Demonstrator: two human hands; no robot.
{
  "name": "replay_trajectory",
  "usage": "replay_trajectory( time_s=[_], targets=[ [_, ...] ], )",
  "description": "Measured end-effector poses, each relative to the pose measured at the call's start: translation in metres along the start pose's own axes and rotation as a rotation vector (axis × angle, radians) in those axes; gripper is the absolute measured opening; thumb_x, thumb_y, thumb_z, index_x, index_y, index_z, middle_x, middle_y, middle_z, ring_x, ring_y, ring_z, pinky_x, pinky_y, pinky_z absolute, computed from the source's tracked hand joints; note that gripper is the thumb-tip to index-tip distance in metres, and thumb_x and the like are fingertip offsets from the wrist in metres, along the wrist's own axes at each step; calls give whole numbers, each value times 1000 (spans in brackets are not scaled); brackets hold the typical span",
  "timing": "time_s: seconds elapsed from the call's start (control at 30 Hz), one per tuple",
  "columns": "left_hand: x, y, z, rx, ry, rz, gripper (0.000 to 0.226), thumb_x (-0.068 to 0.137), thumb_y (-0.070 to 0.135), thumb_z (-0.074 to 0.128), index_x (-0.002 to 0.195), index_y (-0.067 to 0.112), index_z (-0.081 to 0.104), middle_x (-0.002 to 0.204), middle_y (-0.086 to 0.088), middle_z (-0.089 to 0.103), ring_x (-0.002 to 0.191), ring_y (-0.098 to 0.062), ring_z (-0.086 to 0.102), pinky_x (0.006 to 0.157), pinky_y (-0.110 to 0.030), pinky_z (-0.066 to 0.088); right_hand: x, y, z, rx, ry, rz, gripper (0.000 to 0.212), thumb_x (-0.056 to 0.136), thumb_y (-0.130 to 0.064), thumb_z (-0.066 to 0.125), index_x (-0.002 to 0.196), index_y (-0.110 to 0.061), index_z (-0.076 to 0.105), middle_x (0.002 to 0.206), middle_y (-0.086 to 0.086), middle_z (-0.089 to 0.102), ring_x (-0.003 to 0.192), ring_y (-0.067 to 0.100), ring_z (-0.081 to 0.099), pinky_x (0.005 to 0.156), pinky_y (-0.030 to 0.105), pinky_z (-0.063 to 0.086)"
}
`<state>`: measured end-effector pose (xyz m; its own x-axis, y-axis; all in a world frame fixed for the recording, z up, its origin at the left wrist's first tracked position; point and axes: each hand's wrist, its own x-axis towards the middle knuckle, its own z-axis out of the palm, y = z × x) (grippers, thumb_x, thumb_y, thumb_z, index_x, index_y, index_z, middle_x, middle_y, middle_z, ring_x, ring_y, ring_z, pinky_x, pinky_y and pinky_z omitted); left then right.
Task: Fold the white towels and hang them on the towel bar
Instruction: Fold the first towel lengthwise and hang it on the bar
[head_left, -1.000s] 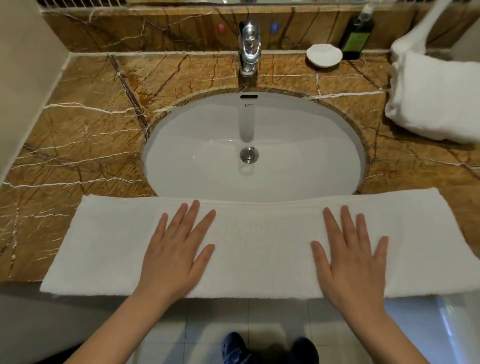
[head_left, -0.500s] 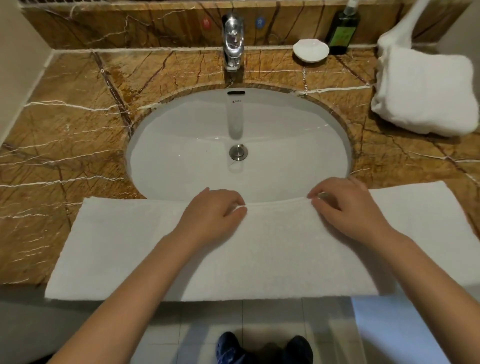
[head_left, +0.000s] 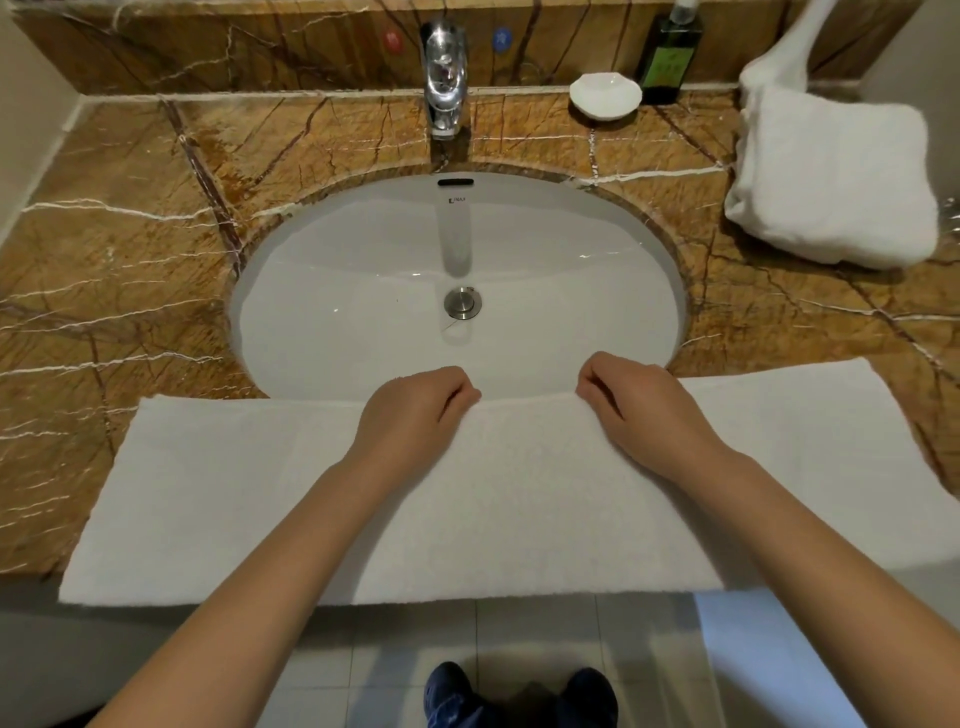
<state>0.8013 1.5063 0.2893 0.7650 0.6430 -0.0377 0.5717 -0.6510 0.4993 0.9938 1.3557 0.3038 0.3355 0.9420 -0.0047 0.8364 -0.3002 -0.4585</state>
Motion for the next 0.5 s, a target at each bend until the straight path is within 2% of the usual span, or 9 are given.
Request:
replay_trajectory(
  time_s=[0.07, 0.13, 0.2, 0.27, 0.33, 0.43, 0.5],
  targets=[
    [-2, 4, 0, 141, 63, 83, 31, 99, 34, 41, 77, 13, 51, 62, 2, 54, 57, -27, 46, 53, -33, 21, -1, -3, 1, -27, 28, -10, 16, 99, -20, 46, 90, -10, 54, 77, 1, 59, 64, 24, 53, 62, 30, 28],
    [-1, 6, -2, 278, 117, 144, 34, 99, 30, 44, 72, 9, 49, 57, -7, 55, 48, -29, 36, 49, -30, 14, 0, -5, 0, -74, 48, -17, 18, 100, -22, 44, 89, -9, 52, 74, 1, 55, 58, 24, 49, 57, 30, 25],
    [0, 12, -7, 393, 128, 171, 35, 92, 22, 59, 62, 8, 46, 42, -9, 48, 37, -24, 24, 47, -21, 7, 3, -7, -3, -218, 82, -48, 21, 100, -24, 43, 89, -8, 51, 66, 0, 49, 49, 22, 39, 48, 30, 17],
    [3, 19, -13, 461, 158, 156, 37, 83, 15, 71, 56, 6, 47, 33, -7, 41, 33, -19, 15, 52, -12, 6, 10, -11, -3, -371, 58, -37, 24, 102, -28, 37, 94, -8, 48, 61, -3, 42, 46, 17, 30, 44, 28, 10],
    [5, 19, -14, 462, 190, 143, 35, 84, 15, 70, 58, 6, 48, 33, -6, 40, 33, -19, 16, 51, -12, 8, 15, -14, 1, -446, 21, -7, 26, 103, -31, 30, 99, -10, 46, 64, -3, 43, 48, 16, 31, 45, 30, 13],
    [4, 5, -3, 343, 114, 45, 36, 99, 35, 43, 69, 15, 42, 47, 2, 43, 44, -26, 35, 46, -25, 19, 15, -10, 5, -257, 44, 28, 25, 100, -33, 40, 97, -12, 52, 69, 0, 55, 57, 21, 46, 52, 31, 24],
    [1, -3, -2, 125, 35, -63, 42, 93, 51, 37, 65, 20, 37, 51, 4, 43, 50, -16, 42, 48, -29, 26, 11, -5, 3, -44, 67, 59, 22, 95, -36, 50, 91, -14, 55, 66, -4, 55, 60, 19, 49, 55, 29, 25]
  ],
)
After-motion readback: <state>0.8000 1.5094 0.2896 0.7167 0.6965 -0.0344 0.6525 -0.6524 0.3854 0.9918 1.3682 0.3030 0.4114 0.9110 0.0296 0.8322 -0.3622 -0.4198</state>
